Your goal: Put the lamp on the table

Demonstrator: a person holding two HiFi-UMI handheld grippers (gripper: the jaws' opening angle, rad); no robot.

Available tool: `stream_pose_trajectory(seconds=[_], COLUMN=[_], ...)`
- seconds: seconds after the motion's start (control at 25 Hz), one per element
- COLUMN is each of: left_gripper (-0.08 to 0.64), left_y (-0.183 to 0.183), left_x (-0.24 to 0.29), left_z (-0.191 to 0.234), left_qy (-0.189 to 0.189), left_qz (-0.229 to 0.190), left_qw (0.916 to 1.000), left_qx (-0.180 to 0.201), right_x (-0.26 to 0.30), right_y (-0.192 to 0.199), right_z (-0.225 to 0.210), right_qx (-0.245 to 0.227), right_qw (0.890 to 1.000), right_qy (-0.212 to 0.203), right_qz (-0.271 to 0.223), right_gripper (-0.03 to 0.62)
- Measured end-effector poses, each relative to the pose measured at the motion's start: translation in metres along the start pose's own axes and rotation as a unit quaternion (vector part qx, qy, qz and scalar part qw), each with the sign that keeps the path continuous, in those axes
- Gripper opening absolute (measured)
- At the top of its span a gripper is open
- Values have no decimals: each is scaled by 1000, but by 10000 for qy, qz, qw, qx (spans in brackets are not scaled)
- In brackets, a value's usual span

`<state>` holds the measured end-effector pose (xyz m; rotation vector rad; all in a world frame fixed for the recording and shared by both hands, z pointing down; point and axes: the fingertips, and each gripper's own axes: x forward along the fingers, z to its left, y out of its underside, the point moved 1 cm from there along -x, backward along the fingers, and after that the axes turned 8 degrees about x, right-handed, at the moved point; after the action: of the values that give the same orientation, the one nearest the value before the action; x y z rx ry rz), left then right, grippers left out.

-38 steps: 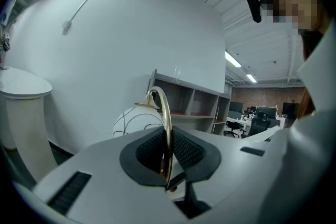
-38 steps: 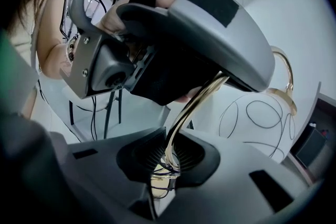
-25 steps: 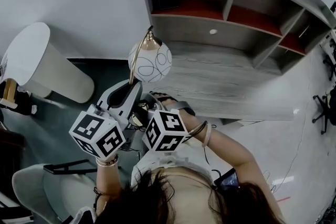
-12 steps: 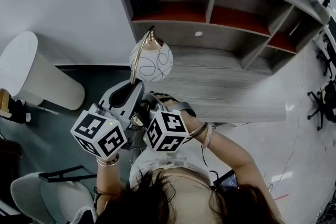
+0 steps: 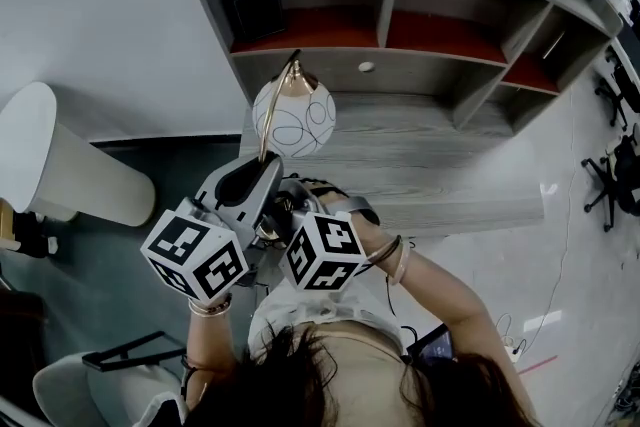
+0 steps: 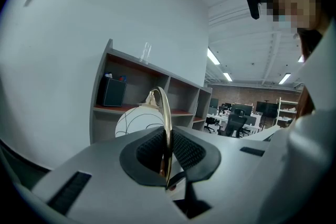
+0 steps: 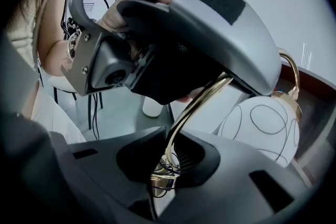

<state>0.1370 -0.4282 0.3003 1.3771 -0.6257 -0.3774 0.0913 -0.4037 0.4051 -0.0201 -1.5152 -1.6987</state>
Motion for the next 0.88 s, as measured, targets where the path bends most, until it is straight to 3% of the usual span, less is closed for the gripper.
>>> stream_pose_trajectory(seconds=[0.88], left_gripper=[37], left_y=[-4], left_x=[71], left_z=[6], left_qy=[969], left_qz=[133], left_qw=[9952], left_qx=[86], right_x=[6], right_y=[31], right_z=[-69], right_qx=[530], right_qw=[9947], right_qy=[781], right_qz=[410], right_gripper=[52])
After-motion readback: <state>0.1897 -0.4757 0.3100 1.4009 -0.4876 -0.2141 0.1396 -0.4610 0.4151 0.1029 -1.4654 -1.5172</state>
